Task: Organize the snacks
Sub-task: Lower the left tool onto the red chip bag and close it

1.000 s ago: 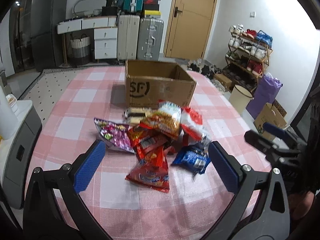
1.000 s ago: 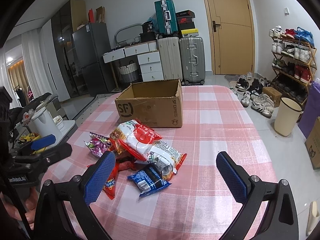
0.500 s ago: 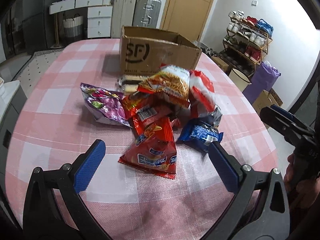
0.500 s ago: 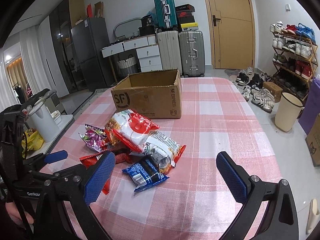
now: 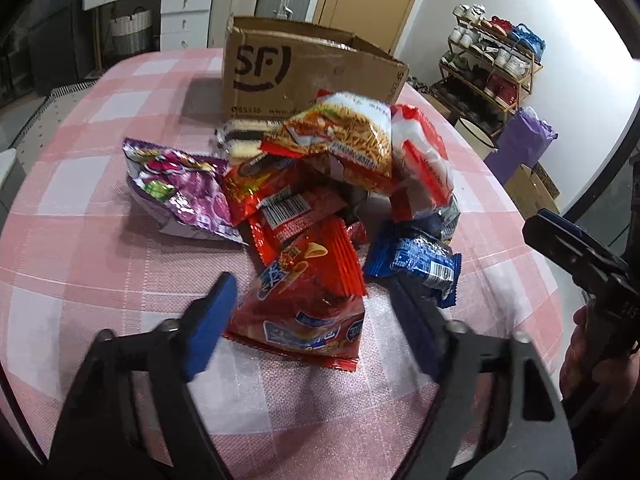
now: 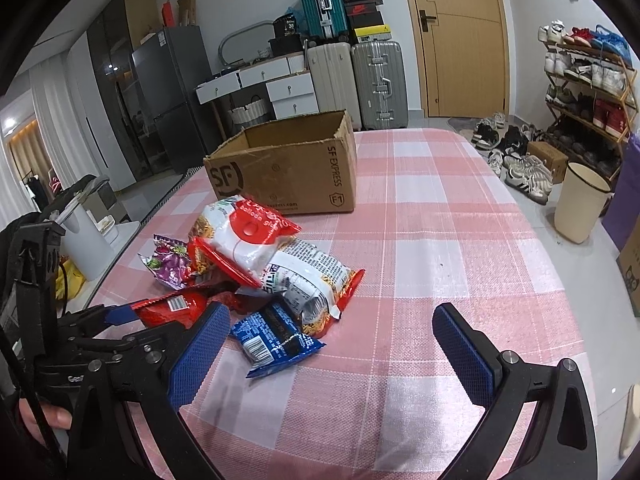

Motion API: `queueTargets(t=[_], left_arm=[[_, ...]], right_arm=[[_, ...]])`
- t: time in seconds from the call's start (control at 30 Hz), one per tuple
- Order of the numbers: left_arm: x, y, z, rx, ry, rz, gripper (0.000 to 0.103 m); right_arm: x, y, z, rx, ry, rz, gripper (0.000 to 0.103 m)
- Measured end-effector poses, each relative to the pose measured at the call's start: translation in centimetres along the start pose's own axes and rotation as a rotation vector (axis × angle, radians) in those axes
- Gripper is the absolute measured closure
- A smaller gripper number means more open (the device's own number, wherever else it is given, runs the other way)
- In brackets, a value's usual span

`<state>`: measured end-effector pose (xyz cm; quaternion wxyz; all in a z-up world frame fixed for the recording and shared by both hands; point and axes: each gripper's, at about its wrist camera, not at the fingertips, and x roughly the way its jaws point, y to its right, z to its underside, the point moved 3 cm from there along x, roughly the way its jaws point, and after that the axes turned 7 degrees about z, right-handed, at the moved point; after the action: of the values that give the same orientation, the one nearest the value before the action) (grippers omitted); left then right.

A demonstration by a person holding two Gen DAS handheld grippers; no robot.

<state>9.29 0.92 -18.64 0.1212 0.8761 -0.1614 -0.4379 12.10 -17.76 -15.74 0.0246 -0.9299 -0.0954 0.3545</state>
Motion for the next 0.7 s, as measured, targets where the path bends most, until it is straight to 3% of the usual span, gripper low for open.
queueTargets(t=[0.03, 0.17, 0.27, 0.7], left_arm=[[0.2, 0.0, -0.1, 0.001, -0.004, 0.005, 0.037], [1.0, -0.3, -0.3, 0.013, -0.016, 0.029, 0.062], [1.1, -0.3, -0.7, 0.026, -0.022, 0.03, 0.069], [-1.2, 0.0, 0.4, 0.01, 0.01, 0.101, 0.071]], right_arm=[[0.1, 0.1, 0.0, 0.0, -0.001, -0.003, 0.0], [0.5, 0.2, 0.1, 0.002, -0.009, -0.004, 0.0], [0.7, 0.2, 0.1, 0.004, -0.017, -0.004, 0.0], [0.0, -0.8, 0.8, -0.015, -0.024, -0.04, 0.0]])
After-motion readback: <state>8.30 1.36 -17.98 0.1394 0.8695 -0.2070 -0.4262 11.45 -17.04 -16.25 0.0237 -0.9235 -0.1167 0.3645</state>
